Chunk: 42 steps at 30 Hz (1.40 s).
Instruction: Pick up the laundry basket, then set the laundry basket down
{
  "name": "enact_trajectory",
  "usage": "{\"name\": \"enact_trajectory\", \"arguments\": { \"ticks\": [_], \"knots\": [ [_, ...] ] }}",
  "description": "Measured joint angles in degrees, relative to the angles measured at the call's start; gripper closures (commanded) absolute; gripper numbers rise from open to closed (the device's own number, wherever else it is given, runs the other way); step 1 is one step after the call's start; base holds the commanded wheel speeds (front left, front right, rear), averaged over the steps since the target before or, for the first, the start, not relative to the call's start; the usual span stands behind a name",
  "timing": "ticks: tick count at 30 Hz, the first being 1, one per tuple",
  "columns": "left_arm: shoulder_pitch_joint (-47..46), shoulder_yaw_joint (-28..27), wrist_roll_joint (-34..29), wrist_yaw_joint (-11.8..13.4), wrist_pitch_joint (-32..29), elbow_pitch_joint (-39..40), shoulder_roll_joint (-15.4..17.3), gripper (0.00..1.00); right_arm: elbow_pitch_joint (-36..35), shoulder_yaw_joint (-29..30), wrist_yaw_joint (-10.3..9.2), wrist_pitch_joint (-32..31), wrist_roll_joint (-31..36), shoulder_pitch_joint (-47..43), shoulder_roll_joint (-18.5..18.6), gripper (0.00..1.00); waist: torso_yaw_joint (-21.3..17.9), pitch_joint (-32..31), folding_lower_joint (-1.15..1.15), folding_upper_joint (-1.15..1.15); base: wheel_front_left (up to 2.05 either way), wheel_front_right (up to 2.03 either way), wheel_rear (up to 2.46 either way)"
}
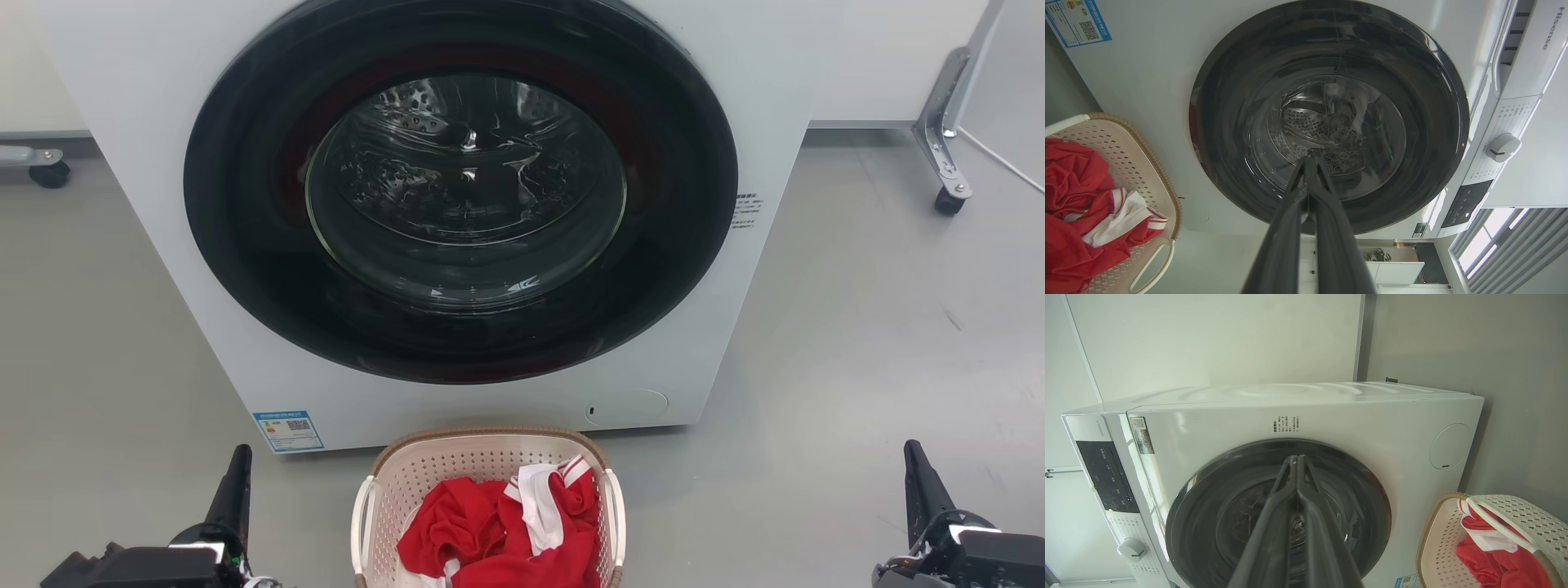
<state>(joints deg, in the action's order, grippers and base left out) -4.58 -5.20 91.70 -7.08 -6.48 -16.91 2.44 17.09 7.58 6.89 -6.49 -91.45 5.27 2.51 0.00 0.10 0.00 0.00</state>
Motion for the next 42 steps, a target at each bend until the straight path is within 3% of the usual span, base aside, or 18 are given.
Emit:
{"name": "enact_trajectory", "arguments": {
  "ticks": [42],
  "knots": [
    [0.00, 0.01, 0.00, 0.00, 0.00, 0.01, 0.00, 1.00, -0.01, -0.01, 0.00, 0.00, -0.05, 0.00, 0.00, 1.00, 0.00, 0.01, 0.00, 0.00, 0.00, 0.00, 0.00]
  ]
}}
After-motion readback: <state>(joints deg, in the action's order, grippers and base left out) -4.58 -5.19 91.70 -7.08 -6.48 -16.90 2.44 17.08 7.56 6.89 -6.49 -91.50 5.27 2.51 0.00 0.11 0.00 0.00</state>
